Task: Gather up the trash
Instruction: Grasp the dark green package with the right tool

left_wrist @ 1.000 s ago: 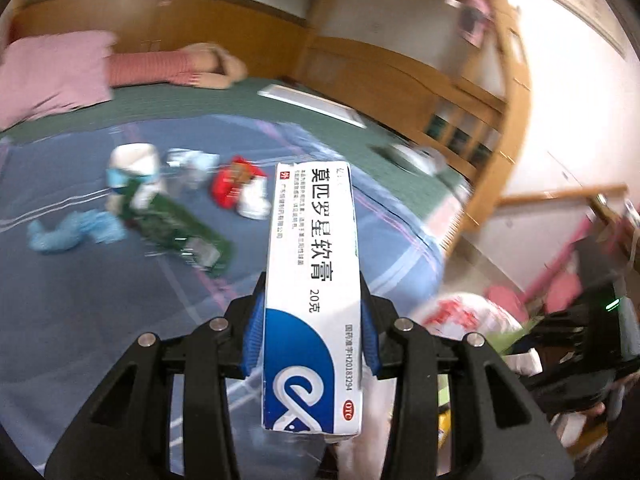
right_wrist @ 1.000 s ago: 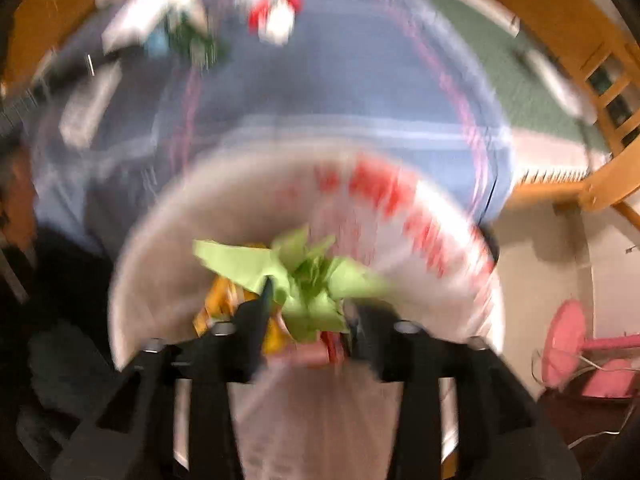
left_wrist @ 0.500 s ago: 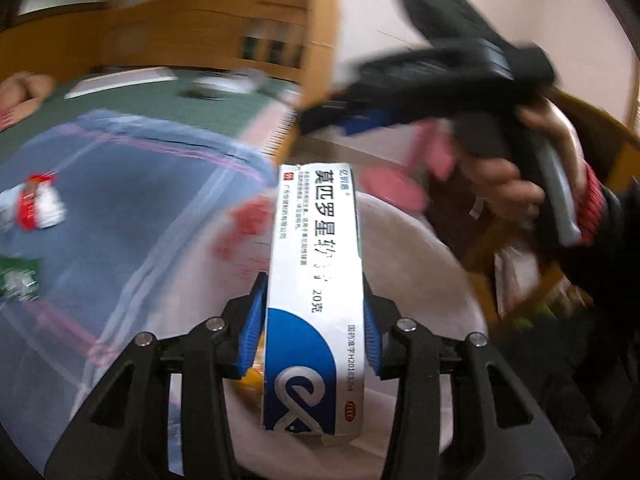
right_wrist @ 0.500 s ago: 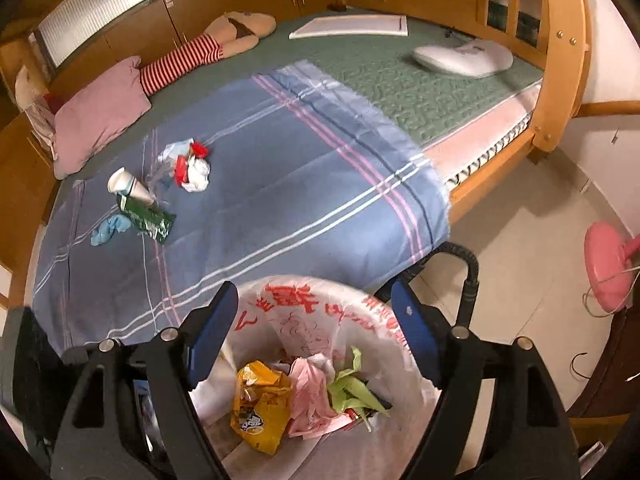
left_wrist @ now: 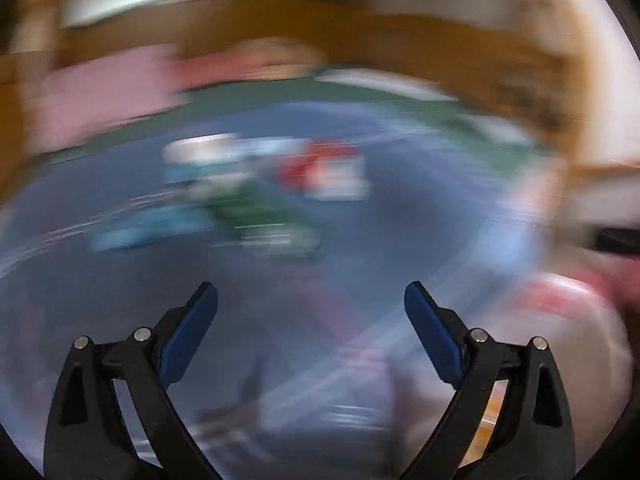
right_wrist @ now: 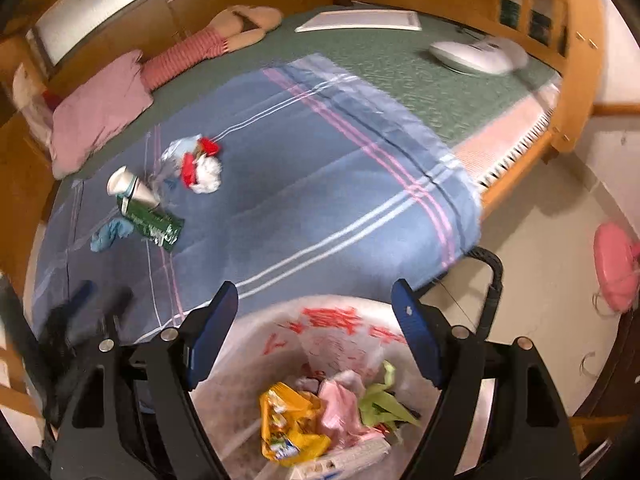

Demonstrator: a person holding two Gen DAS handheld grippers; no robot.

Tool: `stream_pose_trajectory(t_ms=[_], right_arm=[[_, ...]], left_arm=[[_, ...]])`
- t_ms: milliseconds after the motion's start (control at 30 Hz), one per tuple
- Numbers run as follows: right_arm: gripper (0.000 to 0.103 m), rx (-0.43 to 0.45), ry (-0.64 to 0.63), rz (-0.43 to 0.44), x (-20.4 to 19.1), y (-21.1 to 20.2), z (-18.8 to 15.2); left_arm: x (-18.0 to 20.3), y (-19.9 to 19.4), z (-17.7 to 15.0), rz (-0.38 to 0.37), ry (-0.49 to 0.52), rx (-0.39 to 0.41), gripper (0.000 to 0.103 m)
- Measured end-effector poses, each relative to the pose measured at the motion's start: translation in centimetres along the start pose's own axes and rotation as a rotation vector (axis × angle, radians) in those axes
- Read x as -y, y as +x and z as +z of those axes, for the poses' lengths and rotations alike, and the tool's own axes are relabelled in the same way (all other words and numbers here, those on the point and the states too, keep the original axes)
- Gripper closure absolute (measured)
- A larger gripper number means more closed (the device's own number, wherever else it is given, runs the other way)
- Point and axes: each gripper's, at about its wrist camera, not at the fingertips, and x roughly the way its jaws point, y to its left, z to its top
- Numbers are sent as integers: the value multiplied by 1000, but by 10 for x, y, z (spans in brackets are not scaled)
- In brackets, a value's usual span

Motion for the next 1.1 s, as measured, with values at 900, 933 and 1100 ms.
stream_pose_trajectory(t_ms=[900, 933, 1100], right_arm=[[63, -175, -593, 142, -264, 206, 37], [65, -191, -588, 159, -265, 203, 36], [65, -332, -542, 337, -263, 183, 17]], left_arm=[[-171, 11, -33, 343, -788, -128, 7], [-173, 10, -35, 344, -805, -124, 7], [-177, 3, -39, 356, -854, -99, 7]])
